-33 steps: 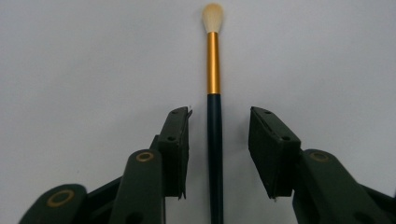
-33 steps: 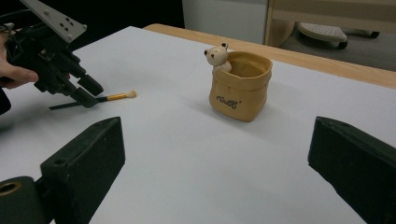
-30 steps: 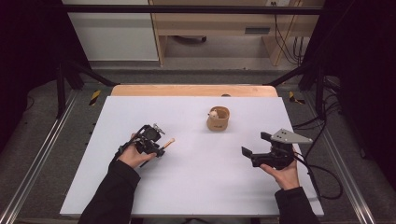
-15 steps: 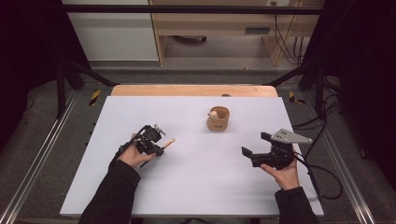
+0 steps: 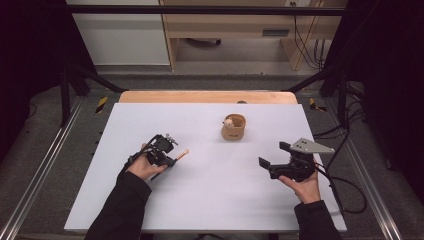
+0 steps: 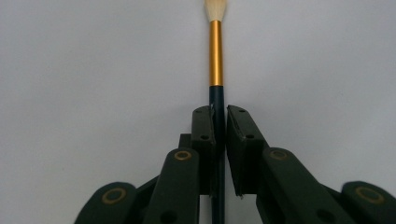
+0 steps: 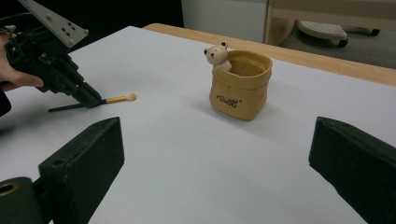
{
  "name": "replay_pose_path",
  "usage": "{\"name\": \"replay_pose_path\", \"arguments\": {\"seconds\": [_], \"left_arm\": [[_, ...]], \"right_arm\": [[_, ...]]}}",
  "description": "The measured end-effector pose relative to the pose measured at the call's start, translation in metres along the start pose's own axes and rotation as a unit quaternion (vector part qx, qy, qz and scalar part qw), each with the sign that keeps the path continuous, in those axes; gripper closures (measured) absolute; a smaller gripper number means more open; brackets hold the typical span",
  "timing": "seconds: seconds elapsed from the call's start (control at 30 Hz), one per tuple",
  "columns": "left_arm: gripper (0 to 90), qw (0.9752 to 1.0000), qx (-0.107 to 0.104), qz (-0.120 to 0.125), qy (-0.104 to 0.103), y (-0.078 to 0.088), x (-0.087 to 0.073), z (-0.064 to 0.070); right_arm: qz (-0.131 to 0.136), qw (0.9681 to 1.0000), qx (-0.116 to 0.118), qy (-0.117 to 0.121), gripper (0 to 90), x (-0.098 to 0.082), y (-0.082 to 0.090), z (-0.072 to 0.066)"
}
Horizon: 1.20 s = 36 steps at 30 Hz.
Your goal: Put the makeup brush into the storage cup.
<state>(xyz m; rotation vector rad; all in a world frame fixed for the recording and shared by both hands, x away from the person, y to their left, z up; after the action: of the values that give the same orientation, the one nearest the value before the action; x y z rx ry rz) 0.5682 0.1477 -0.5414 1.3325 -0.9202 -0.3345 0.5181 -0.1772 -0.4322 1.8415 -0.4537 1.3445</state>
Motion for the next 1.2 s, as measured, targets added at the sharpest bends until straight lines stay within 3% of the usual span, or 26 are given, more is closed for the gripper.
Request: {"name": "replay_pose_path", "arguments": {"seconds": [0.77,1.2], "left_arm": [[83.3,0.9999,0.009,0.012,-0.003,0.001,-0.001,0.000],[83.3,0.9981,0.011,0.060,0.007,0.024,-0.002,0.002]], "right_arm": [[-0.004,1.0000,0.001,0.001,3.7,-0.001,-0.001,0.000],[-0.004,1.0000,-0.001,0.001,3.8,-0.001,-0.001,0.000]]}}
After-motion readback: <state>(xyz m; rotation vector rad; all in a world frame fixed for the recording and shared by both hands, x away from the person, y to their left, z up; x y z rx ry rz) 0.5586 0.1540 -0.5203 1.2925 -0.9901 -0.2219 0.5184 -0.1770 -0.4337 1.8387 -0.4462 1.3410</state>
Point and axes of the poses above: each handheld gripper's, and its own axes: y roughly backward along the jaws, x roughly out of its top, z roughly to its right, the point moved 10 cm from there along -y, roughly forward along the jaws, and after that the axes turned 2 degrees about x, right-handed, at the moved point
